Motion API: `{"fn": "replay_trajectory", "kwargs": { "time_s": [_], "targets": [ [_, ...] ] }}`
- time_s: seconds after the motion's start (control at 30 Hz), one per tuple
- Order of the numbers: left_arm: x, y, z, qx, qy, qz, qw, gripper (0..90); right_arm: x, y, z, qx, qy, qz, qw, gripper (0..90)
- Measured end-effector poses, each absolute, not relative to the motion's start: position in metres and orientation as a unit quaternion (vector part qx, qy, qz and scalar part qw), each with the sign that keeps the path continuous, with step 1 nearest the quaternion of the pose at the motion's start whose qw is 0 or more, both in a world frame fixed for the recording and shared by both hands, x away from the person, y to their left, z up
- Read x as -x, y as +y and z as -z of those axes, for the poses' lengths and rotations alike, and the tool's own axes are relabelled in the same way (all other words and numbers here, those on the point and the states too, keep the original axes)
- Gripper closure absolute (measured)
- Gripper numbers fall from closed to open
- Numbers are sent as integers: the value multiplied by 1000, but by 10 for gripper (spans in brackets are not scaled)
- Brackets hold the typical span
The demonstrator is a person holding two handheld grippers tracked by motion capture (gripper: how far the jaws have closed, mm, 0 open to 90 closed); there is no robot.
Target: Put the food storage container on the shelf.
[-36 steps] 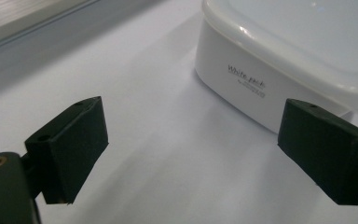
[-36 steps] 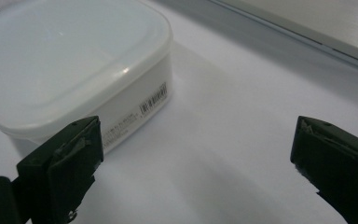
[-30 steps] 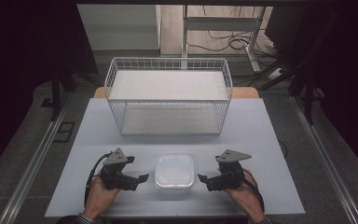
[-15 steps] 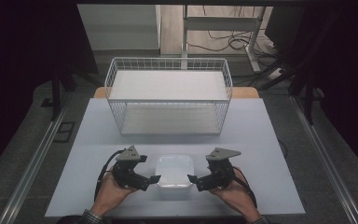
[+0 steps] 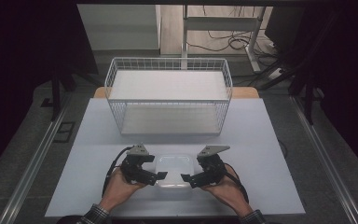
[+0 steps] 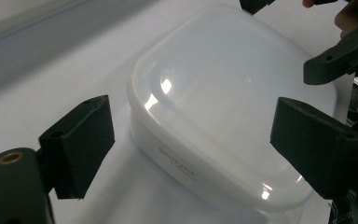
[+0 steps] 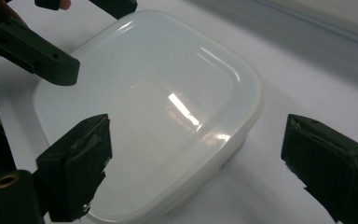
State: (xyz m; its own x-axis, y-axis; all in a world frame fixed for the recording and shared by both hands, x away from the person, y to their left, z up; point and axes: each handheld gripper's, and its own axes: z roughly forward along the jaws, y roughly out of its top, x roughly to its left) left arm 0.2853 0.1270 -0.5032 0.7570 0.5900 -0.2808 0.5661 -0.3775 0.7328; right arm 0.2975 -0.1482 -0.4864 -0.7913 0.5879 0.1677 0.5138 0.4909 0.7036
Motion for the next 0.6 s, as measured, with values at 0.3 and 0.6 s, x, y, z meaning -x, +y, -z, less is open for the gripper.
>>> {"fn": "replay_trajectory", "kwargs": {
  "time_s": [0.3,0.6],
  "targets": [
    [-280,146,511,-798,377,85,462,385,-305,-159,492,-372,835,-401,-58,308],
    [-267,152,500,-779,396,84,479,682,-291,-180,477,-412,805,-421,-71,690]
  ]
}}
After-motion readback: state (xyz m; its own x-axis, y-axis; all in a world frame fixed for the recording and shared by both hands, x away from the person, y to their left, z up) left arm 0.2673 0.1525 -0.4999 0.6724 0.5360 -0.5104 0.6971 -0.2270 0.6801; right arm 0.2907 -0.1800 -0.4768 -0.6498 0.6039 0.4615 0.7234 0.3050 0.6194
